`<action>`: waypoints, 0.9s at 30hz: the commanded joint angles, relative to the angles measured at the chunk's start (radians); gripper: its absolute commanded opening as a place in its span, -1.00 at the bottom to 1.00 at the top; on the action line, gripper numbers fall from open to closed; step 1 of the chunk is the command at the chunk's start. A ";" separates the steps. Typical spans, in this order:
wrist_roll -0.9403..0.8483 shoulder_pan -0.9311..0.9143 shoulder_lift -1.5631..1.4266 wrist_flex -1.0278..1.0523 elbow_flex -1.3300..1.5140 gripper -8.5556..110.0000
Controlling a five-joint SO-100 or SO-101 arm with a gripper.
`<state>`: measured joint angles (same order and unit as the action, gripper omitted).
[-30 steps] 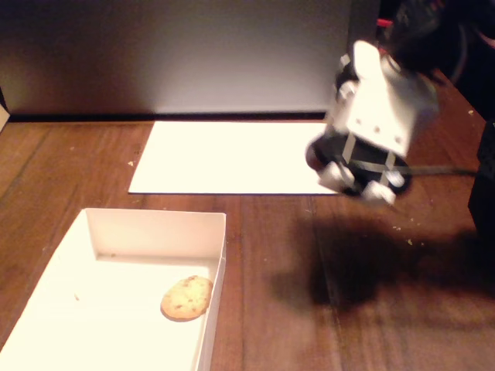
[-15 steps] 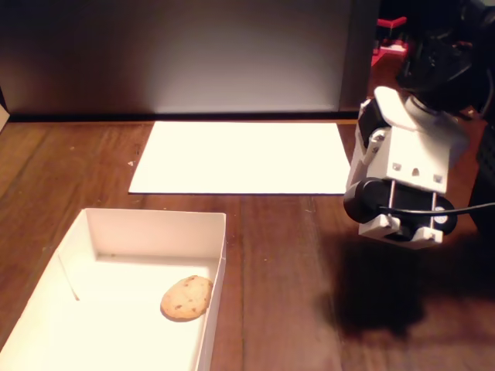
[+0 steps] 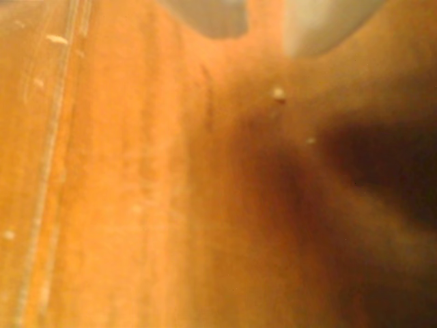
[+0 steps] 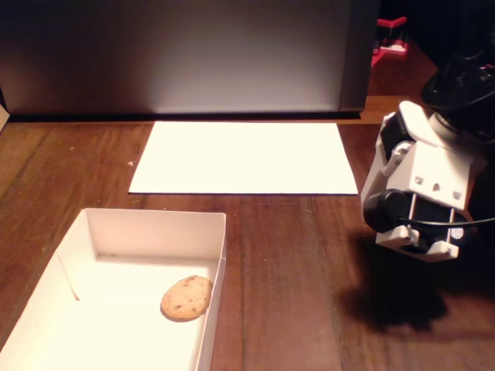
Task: Grasp a mini cookies block and put it in the white box.
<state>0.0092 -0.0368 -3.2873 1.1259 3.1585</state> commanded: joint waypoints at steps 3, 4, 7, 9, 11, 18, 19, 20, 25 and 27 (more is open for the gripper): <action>-0.002 -0.018 -0.078 0.041 0.006 -0.86; 0.005 -0.020 -0.078 0.044 0.006 -0.86; 0.021 -0.020 -0.080 0.054 0.020 -0.86; 0.025 -0.020 -0.081 0.058 0.026 -0.86; 0.025 -0.020 -0.083 0.064 0.028 -0.86; 0.025 -0.020 -0.083 0.064 0.028 -0.86; 0.025 -0.020 -0.083 0.066 0.028 -0.86; 0.023 -0.018 -0.084 0.067 0.028 -0.86; 0.025 -0.018 -0.084 0.067 0.028 -0.86; 0.025 -0.018 -0.084 0.067 0.028 -0.85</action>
<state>0.0245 -0.0476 -3.2996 1.1750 3.1953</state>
